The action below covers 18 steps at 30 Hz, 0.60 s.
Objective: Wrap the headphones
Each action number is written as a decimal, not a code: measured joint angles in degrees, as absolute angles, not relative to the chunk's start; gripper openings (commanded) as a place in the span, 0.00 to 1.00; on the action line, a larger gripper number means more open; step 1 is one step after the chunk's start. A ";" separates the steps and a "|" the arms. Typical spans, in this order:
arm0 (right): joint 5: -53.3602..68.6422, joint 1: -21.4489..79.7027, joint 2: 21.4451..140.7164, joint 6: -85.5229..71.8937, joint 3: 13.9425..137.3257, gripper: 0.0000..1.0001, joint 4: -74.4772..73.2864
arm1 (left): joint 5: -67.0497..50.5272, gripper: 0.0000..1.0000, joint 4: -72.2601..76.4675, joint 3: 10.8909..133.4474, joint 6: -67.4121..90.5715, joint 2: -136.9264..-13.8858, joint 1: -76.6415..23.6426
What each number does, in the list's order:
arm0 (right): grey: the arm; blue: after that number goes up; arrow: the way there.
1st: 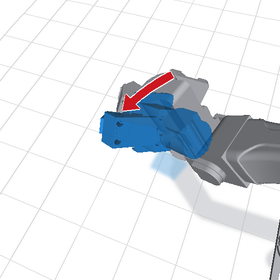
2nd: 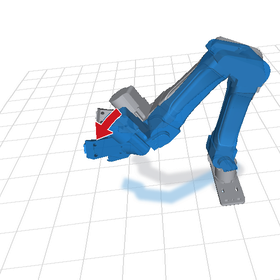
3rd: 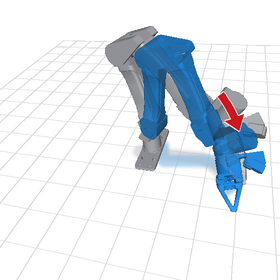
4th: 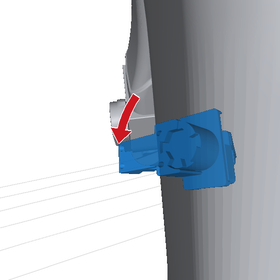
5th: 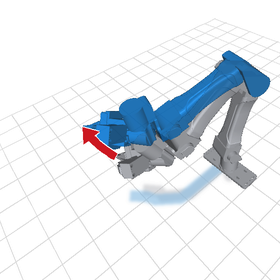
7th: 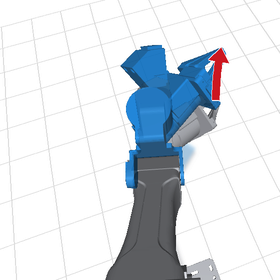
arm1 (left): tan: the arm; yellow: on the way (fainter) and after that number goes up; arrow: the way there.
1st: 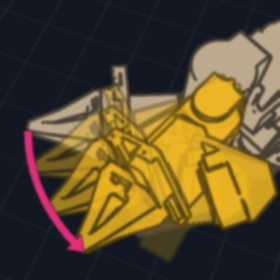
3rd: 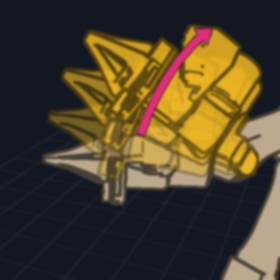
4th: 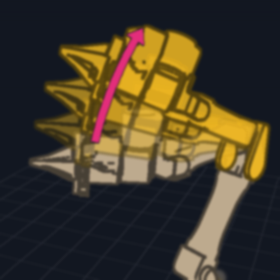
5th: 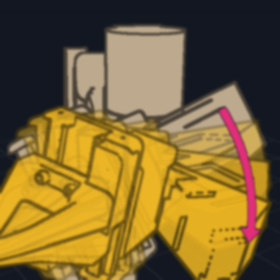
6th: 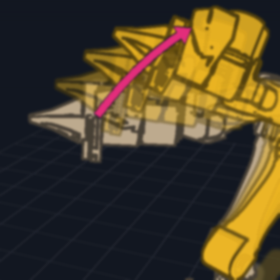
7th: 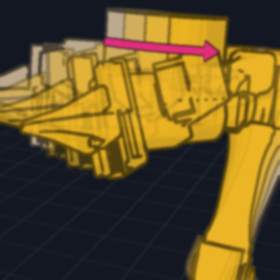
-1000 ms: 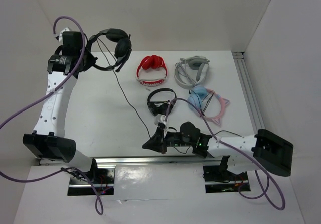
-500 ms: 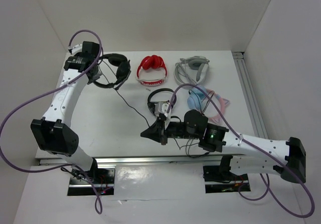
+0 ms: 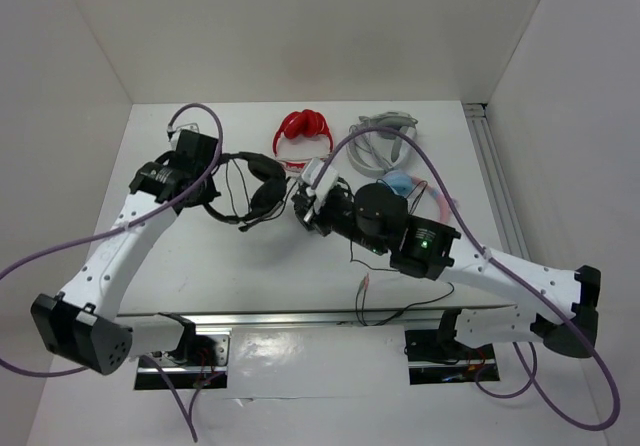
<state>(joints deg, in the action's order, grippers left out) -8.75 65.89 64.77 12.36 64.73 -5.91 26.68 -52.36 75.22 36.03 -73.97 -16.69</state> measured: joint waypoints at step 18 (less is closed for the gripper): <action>-9.26 41.58 71.53 20.84 74.35 0.00 -6.92 | 18.35 0.00 -52.80 68.20 28.34 -68.51 -34.85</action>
<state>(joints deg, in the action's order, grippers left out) -9.26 41.58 71.53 20.84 74.35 -6.92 18.35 -52.80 68.20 28.34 -68.51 -34.85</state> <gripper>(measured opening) 0.019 0.113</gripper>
